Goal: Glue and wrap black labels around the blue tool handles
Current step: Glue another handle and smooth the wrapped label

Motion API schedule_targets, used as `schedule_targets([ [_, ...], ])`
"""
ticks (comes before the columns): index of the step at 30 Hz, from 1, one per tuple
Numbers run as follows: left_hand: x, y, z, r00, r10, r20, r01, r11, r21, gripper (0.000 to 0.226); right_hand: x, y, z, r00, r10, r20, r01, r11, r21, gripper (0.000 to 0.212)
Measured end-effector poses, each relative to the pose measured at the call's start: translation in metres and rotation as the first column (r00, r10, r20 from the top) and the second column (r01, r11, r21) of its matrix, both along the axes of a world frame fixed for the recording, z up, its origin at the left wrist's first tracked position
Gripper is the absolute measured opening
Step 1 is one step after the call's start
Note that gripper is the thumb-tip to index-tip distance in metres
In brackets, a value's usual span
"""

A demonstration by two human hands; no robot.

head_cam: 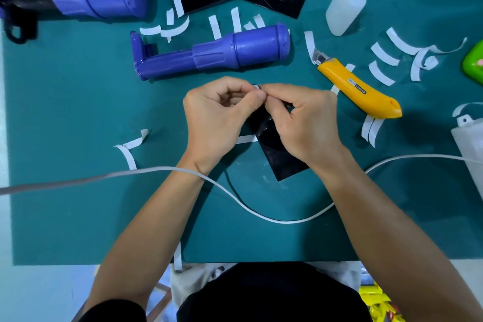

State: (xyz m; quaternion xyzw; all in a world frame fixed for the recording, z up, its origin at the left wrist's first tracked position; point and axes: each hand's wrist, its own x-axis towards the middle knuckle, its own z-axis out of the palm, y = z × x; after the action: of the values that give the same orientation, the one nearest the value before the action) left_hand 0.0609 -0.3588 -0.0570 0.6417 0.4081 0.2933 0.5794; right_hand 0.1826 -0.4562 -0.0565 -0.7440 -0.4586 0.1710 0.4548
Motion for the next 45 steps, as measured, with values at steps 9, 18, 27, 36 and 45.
schedule_targets([
  [9,0.001,-0.002,0.001,1.0,0.024,-0.017,-0.024,1.0,-0.017,0.021,-0.001,-0.001,-0.001,0.998,0.004,0.056,-0.005,1.0,0.012,0.016],
  [18,0.004,-0.001,0.0,0.999,0.04,-0.019,-0.04,0.998,-0.049,0.022,-0.007,0.002,-0.005,0.992,-0.106,-0.067,0.108,0.994,0.024,0.015],
  [27,0.003,0.0,0.0,0.999,0.043,-0.003,-0.043,0.999,-0.021,0.025,-0.003,0.005,-0.005,0.945,-0.111,-0.309,0.098,0.993,-0.058,0.017],
  [36,-0.004,0.001,0.0,0.993,0.021,-0.118,0.021,0.941,0.338,0.015,0.003,0.005,0.001,0.838,0.044,-0.543,-0.013,0.998,0.061,0.023],
  [45,-0.005,0.009,0.0,0.998,-0.063,0.025,0.062,0.998,0.019,0.029,0.007,0.01,-0.006,0.823,-0.098,-0.559,0.14,0.99,0.034,0.025],
])
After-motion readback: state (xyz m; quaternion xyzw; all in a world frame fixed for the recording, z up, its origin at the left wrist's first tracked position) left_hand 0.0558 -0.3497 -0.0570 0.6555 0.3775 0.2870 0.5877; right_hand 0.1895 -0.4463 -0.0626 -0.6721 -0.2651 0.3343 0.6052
